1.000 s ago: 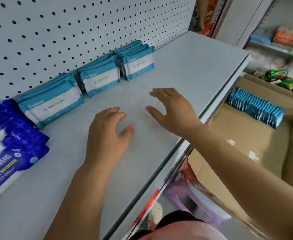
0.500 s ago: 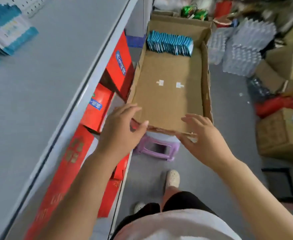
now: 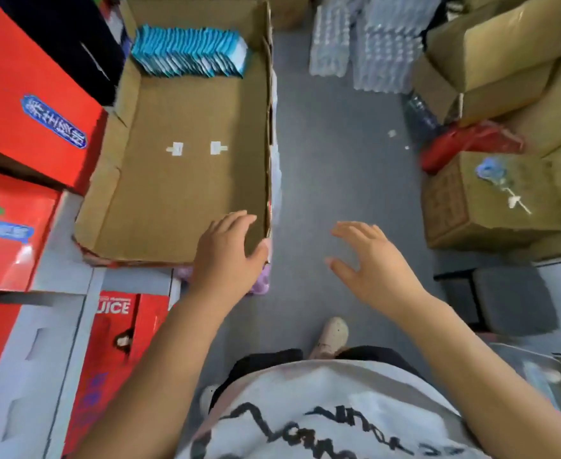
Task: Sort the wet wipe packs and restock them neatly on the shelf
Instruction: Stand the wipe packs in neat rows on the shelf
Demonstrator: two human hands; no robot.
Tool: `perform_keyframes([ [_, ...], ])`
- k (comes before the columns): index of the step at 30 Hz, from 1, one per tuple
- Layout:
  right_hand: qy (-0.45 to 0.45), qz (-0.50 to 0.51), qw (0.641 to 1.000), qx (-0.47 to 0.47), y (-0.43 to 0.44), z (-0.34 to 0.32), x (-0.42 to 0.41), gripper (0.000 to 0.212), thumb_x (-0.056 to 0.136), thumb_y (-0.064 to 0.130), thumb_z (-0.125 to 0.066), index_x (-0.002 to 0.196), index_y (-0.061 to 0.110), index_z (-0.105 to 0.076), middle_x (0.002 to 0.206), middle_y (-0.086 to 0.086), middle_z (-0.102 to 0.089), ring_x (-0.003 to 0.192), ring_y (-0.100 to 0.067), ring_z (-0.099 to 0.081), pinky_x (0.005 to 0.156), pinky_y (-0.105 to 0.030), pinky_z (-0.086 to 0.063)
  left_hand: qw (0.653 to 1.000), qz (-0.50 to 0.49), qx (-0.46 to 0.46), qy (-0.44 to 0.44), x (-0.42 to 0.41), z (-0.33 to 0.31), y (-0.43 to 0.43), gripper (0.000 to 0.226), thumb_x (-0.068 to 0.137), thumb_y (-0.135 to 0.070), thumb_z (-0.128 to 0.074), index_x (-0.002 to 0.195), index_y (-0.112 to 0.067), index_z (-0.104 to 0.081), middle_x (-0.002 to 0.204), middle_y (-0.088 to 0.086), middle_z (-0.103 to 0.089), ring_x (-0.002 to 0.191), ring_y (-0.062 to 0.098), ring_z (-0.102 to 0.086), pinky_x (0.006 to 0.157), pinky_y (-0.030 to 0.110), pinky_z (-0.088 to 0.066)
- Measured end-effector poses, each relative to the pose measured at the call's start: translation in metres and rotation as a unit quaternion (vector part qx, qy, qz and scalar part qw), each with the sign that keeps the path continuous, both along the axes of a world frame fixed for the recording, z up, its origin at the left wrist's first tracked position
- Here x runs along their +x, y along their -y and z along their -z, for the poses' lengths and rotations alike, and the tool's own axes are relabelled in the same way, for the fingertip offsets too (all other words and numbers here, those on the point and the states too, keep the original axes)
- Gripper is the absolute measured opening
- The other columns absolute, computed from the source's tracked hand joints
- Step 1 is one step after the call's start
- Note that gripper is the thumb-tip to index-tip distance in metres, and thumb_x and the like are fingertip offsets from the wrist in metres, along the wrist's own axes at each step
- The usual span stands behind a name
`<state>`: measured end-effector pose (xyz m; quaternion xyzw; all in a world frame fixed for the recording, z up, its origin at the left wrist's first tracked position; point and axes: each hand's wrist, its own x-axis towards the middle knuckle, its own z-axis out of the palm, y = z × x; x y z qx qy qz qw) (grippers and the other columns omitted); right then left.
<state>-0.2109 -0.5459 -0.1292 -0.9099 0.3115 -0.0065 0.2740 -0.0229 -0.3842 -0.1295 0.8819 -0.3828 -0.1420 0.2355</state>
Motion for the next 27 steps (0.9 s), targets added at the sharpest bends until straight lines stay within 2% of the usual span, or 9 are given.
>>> perform_keyframes([
  [2,-0.008,0.013,1.000,0.013,0.040,0.003,-0.018,0.048,0.092,0.034,-0.069,0.135,0.019,-0.057,0.142,0.006,-0.054,0.131,-0.018,-0.045,0.104,-0.035,-0.044,1.000,0.002,-0.004,-0.011,-0.015,0.001,0.044,0.036,0.095,-0.024,-0.067,0.126,-0.006,-0.068,0.137,0.010,-0.064,0.128,0.031,-0.056,0.106,0.037,-0.041],
  [5,-0.024,0.010,0.999,0.021,0.088,0.010,-0.028,0.047,0.092,0.034,-0.068,0.135,0.017,-0.058,0.141,0.005,-0.055,0.131,-0.018,-0.045,0.102,-0.032,-0.043,0.999,-0.019,0.006,-0.030,-0.025,0.002,0.088,0.040,0.096,-0.027,-0.066,0.132,-0.009,-0.064,0.143,0.005,-0.060,0.134,0.025,-0.051,0.108,0.030,-0.036],
  [9,-0.037,-0.016,0.998,0.044,0.138,0.020,-0.011,0.046,0.092,0.031,-0.069,0.134,0.015,-0.059,0.140,0.003,-0.056,0.129,-0.020,-0.046,0.100,-0.031,-0.043,0.996,-0.057,0.046,-0.055,-0.013,0.007,0.121,0.028,0.095,-0.019,-0.068,0.121,-0.008,-0.068,0.132,0.007,-0.066,0.122,0.029,-0.056,0.093,0.019,-0.032],
  [10,-0.037,-0.025,0.998,0.045,0.150,0.021,-0.001,0.046,0.091,0.030,-0.070,0.133,0.015,-0.059,0.140,0.003,-0.056,0.129,-0.021,-0.046,0.100,-0.032,-0.043,0.995,-0.067,0.057,-0.055,-0.004,0.010,0.127,0.029,0.095,-0.018,-0.067,0.122,-0.007,-0.067,0.131,0.008,-0.066,0.121,0.031,-0.056,0.094,0.021,-0.033],
  [13,-0.035,-0.055,0.997,0.048,0.188,0.026,0.036,0.044,0.092,0.029,-0.068,0.133,0.015,-0.059,0.140,0.002,-0.057,0.128,-0.022,-0.047,0.099,-0.034,-0.045,0.989,-0.108,0.083,-0.050,0.032,0.023,0.151,0.044,0.098,-0.028,-0.064,0.138,-0.010,-0.059,0.146,0.007,-0.057,0.134,0.031,-0.049,0.110,0.037,-0.038],
  [15,-0.038,-0.074,0.996,0.041,0.215,0.028,0.068,0.044,0.092,0.029,-0.066,0.133,0.016,-0.058,0.139,0.003,-0.056,0.128,-0.021,-0.046,0.098,-0.035,-0.046,0.986,-0.134,0.088,-0.056,0.060,0.032,0.172,0.050,0.100,-0.034,-0.062,0.144,-0.013,-0.055,0.150,0.005,-0.054,0.139,0.028,-0.044,0.115,0.041,-0.036],
  [20,-0.041,-0.101,0.994,0.024,0.288,0.019,0.157,0.040,0.094,0.027,-0.064,0.133,0.019,-0.058,0.138,0.006,-0.056,0.126,-0.020,-0.046,0.096,-0.038,-0.047,0.979,-0.158,0.104,-0.072,0.140,0.041,0.234,0.053,0.100,-0.038,-0.060,0.146,-0.013,-0.053,0.151,0.005,-0.054,0.141,0.027,-0.043,0.115,0.042,-0.037],
  [24,-0.043,-0.122,0.992,0.012,0.341,0.011,0.226,0.041,0.092,0.025,-0.066,0.132,0.019,-0.058,0.137,0.004,-0.057,0.126,-0.021,-0.047,0.095,-0.038,-0.048,0.972,-0.190,0.109,-0.080,0.218,0.048,0.277,0.051,0.099,-0.039,-0.060,0.143,-0.014,-0.054,0.145,0.008,-0.057,0.134,0.031,-0.049,0.110,0.044,-0.042],
  [27,-0.060,-0.148,0.987,0.014,0.371,0.011,0.273,0.044,0.091,0.021,-0.067,0.134,0.017,-0.057,0.138,0.003,-0.056,0.128,-0.022,-0.046,0.097,-0.038,-0.048,0.954,-0.241,0.133,-0.123,0.267,0.063,0.296,0.051,0.099,-0.041,-0.059,0.140,-0.011,-0.055,0.142,0.012,-0.058,0.132,0.036,-0.051,0.107,0.045,-0.045],
])
